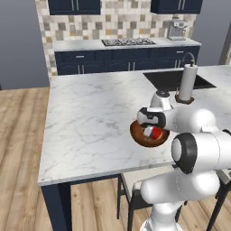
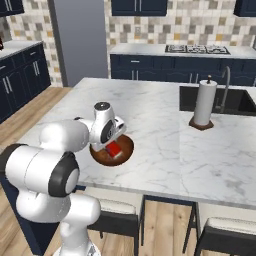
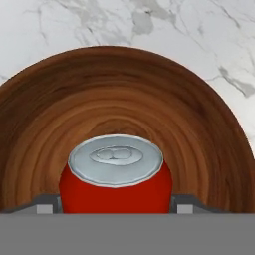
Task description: Open the fridge, grab two sodas, and place both sodas inside the bowl with ice on the dining counter.
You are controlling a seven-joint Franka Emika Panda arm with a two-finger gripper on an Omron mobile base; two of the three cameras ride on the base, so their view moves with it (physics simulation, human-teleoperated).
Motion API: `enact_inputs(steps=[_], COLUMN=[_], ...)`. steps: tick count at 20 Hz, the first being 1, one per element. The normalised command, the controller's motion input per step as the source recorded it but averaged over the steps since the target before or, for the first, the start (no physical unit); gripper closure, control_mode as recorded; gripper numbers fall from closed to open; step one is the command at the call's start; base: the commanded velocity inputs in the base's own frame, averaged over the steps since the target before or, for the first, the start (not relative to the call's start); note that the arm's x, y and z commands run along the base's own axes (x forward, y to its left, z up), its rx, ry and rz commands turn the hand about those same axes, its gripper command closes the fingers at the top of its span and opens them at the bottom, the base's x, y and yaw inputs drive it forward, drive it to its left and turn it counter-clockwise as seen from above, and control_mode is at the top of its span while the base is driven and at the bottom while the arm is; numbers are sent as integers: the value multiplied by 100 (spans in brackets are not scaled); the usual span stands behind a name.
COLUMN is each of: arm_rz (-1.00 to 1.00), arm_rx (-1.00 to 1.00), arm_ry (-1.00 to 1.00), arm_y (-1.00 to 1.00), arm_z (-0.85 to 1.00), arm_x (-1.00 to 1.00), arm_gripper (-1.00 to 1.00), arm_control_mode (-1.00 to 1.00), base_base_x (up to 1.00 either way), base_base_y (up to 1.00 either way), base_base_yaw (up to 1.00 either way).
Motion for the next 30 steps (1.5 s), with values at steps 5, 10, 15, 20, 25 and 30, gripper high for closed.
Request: enact_inputs(steps=[5,10,15,20,25,30], arm_rz=[6,6,5,2,0,0], arm_rx=[0,0,0,-1,-3,0], arm_ry=[2,2,3,0,0,-2], arm_y=[0,0,0,6,36,11], arm_z=[-23,-23,-20,-8,-2,36], arm_x=[25,24,13,-35,-21,0], arm_gripper=[100,100,-100,-100,-100,-100], arm_control_mode=[-100,-100,-100,-100,-100,-100], base_base_x=[0,0,0,0,0,0], base_base_y=[0,0,0,0,0,0], base_base_yaw=[0,0,0,0,0,0])
